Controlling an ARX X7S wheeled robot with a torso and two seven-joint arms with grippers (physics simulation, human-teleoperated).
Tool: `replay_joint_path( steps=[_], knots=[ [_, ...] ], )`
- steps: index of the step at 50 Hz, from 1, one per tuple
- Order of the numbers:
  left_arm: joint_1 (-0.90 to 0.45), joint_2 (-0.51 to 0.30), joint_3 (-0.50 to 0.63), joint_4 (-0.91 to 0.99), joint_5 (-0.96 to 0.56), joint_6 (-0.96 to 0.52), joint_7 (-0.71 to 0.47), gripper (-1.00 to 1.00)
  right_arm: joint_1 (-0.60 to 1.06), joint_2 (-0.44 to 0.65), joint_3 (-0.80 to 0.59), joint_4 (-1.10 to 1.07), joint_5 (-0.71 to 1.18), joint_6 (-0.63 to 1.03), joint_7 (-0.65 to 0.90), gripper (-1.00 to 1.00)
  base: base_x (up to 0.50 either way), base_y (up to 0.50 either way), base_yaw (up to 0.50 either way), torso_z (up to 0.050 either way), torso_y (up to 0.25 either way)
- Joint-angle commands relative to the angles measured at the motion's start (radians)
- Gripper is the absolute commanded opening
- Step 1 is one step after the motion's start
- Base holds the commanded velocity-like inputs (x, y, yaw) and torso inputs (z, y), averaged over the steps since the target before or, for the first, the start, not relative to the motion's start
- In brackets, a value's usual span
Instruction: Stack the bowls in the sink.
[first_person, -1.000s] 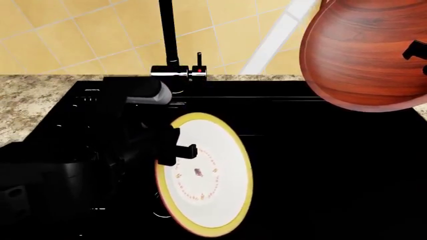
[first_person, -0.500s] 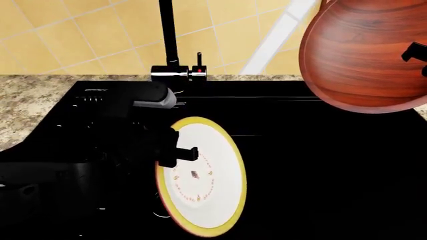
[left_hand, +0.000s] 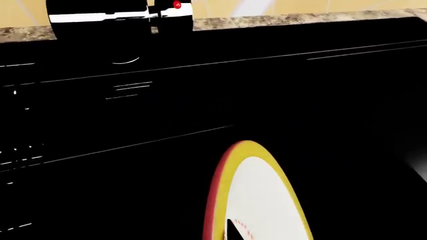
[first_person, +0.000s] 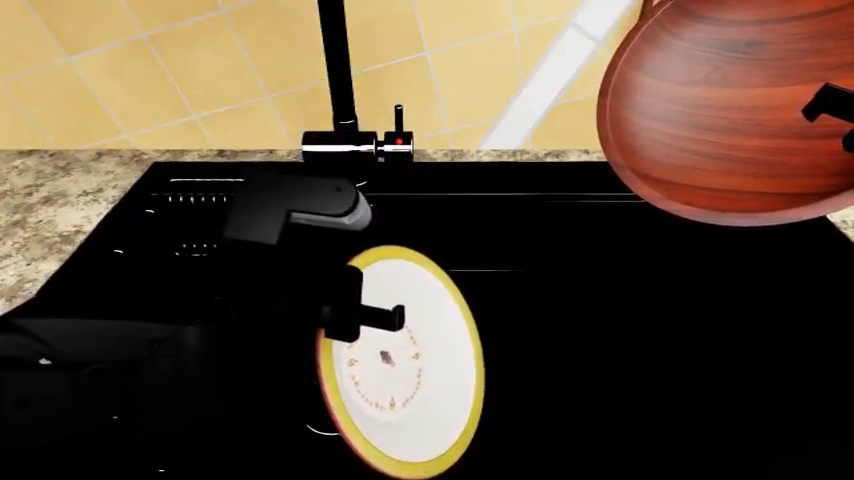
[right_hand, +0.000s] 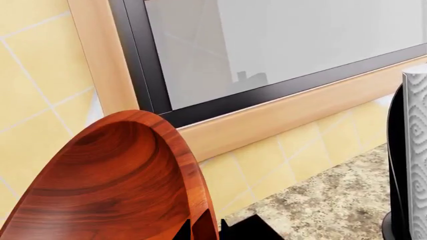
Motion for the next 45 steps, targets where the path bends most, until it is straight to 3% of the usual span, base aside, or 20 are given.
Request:
replay_joint_path(
  steps=[1, 45],
  knots=[
    [-0.008, 0.018, 0.012, -0.022, 0.021, -0.009, 0.005, -1.0, 0.013, 0.001, 0.018, 0.003, -0.014, 0.003, -0.007, -1.0, 0.0, 0.0, 0.0, 0.0, 0.0],
    [0.004, 0.071, 0.085, -0.084, 0.091, -0.049, 0.034, -1.0, 0.009, 0.0, 0.027, 0.0, -0.013, 0.015, -0.005, -1.0, 0.0, 0.0, 0.0, 0.0, 0.001]
  ],
)
